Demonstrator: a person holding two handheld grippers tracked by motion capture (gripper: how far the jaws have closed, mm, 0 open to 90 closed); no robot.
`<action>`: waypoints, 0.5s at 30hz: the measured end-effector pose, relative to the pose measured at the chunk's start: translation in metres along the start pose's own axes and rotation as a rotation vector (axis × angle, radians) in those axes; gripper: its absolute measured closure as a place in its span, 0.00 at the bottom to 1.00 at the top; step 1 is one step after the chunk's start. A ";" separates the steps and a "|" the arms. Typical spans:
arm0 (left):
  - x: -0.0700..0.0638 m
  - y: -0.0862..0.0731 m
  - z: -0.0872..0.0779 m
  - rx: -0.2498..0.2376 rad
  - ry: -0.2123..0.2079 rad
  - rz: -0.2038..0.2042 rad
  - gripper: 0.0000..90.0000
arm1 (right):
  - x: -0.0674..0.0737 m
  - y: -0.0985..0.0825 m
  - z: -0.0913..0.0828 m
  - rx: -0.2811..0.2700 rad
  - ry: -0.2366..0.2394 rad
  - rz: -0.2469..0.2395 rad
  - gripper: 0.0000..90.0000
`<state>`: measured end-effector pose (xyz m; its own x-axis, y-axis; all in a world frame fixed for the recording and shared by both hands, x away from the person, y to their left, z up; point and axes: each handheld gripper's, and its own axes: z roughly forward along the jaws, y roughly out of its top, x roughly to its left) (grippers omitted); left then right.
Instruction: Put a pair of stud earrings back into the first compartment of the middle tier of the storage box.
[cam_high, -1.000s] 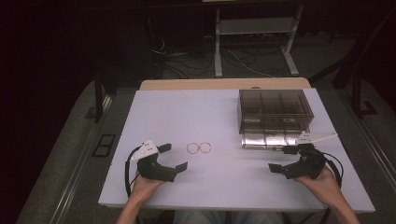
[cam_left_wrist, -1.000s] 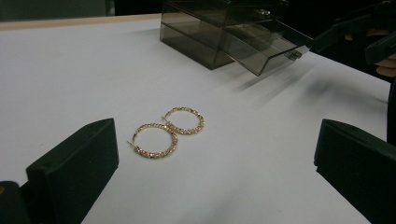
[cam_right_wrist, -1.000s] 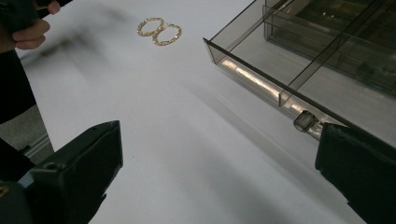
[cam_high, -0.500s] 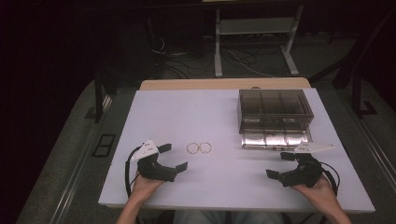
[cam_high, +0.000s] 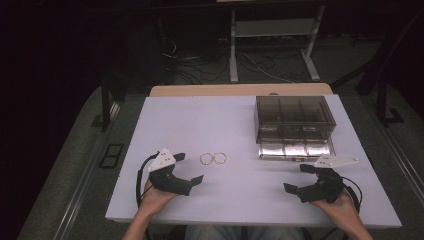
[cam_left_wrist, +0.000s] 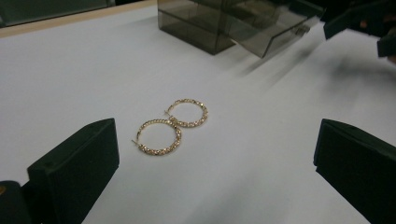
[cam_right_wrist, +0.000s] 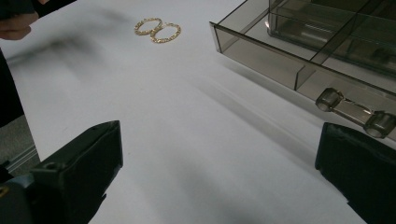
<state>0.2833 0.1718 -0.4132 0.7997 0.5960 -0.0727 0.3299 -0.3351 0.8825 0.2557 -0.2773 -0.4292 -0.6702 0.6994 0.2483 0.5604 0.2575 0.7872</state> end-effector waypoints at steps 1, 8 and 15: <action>0.000 0.002 0.001 0.013 -0.001 0.008 0.00 | 0.000 0.000 -0.001 -0.002 0.001 0.003 0.00; 0.000 0.015 0.004 0.082 -0.022 0.052 0.00 | 0.001 0.000 -0.003 -0.016 0.003 0.003 0.00; 0.005 0.029 0.008 0.129 -0.041 0.063 0.00 | 0.002 -0.002 -0.004 -0.015 -0.003 0.002 0.00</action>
<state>0.3009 0.1590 -0.3915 0.8397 0.5416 -0.0403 0.3381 -0.4632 0.8192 0.2510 -0.2789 -0.4278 -0.6679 0.7017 0.2481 0.5541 0.2461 0.7953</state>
